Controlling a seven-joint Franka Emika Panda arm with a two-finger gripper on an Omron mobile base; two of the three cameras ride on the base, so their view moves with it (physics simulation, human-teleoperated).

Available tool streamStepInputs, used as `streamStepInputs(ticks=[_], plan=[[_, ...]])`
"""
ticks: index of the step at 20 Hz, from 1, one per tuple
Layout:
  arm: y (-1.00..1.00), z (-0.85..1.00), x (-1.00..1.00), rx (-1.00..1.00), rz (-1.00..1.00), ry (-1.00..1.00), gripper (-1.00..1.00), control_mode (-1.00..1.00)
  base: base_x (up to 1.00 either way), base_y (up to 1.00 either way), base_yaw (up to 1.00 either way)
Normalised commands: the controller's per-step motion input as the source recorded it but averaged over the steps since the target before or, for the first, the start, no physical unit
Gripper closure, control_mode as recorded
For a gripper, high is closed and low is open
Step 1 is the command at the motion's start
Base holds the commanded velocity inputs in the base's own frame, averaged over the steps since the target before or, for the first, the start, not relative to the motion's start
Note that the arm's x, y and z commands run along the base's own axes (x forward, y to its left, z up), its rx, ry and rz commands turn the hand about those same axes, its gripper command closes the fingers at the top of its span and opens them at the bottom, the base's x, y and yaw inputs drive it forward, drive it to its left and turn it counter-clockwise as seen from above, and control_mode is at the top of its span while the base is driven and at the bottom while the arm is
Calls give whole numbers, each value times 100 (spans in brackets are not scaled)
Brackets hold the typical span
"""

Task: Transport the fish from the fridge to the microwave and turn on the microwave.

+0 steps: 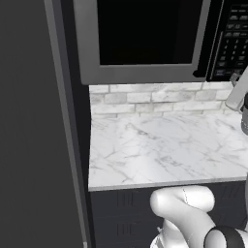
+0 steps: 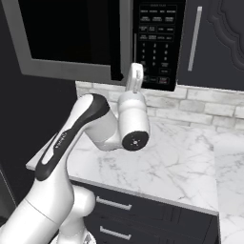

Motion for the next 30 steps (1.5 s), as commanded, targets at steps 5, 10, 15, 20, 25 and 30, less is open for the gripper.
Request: streamStepInputs(ticks=[5,10,15,20,25,30], plan=[[-4,-7,8,0,1,0,100,-100,0,0,0],[-6,-1,7,0,0,0,100,-100,0,0,0],[-4,-4,12,0,0,0,100,-100,0,0,0],[-1,-6,11,0,0,0,100,-100,0,0,0],[-3,-7,13,0,0,0,100,-100,0,0,0],[-4,-2,13,0,0,0,100,-100,0,0,0]])
